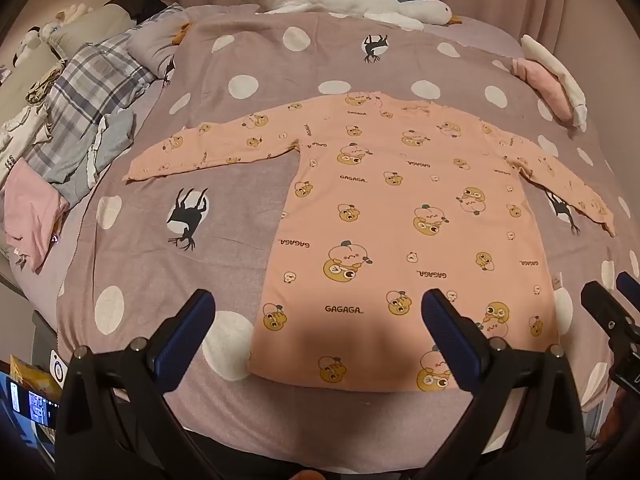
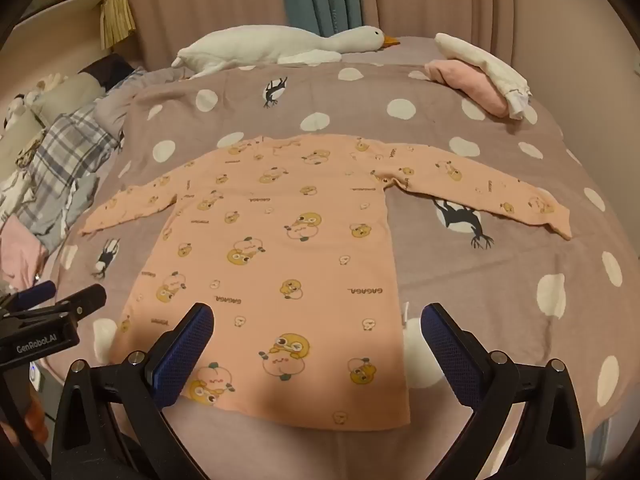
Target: Fold small clothes
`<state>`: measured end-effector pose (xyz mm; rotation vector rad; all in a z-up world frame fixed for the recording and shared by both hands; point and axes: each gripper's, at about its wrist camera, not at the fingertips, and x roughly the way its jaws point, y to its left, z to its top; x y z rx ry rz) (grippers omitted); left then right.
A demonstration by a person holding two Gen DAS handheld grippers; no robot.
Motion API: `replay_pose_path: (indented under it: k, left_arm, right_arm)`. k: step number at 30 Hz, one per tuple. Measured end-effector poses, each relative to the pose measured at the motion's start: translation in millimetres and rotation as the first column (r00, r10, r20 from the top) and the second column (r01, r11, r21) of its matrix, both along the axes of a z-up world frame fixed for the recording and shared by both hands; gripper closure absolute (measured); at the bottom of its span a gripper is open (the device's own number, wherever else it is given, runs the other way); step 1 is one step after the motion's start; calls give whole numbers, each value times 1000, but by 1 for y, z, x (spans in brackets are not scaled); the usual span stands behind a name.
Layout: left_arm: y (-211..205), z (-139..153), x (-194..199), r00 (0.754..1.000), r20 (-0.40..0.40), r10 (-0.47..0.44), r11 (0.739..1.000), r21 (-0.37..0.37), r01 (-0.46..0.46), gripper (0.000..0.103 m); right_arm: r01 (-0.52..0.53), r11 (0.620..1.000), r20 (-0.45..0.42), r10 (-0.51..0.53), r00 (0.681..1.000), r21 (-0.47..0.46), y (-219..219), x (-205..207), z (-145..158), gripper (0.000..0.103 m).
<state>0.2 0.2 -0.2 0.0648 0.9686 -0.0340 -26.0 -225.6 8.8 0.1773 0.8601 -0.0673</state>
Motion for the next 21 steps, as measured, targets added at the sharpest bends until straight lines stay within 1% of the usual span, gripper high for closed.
replay_pose_path:
  k: [4,6,10,14,21]
  left_arm:
    - [0,0,0,1000,-7,0,1000,-1,0,0]
    - [-2,-5,2,1000,-6,-4,1000,2,4,0]
    - [-6,-3,-4,1000,-5,-19,1000,7,19,0]
    - [-11,-2,-2,999,-16,-32,999,-1,32,0]
    - [-14,-1,-2,999,-10,-44,999,2,44,0]
  right_arm:
    - [0,1000,4,0,1000,5,1,-1,0,1]
    - [1,1000,4,-1,1000,8,1,-2,-1,1]
    - [0,1000,7,0,1000,10,2,-3,-1,1]
    - [0,1000,9,0,1000,8,4,-5,1,1]
    - [2,1000,13,-2,1000,17,1,-4,1,1]
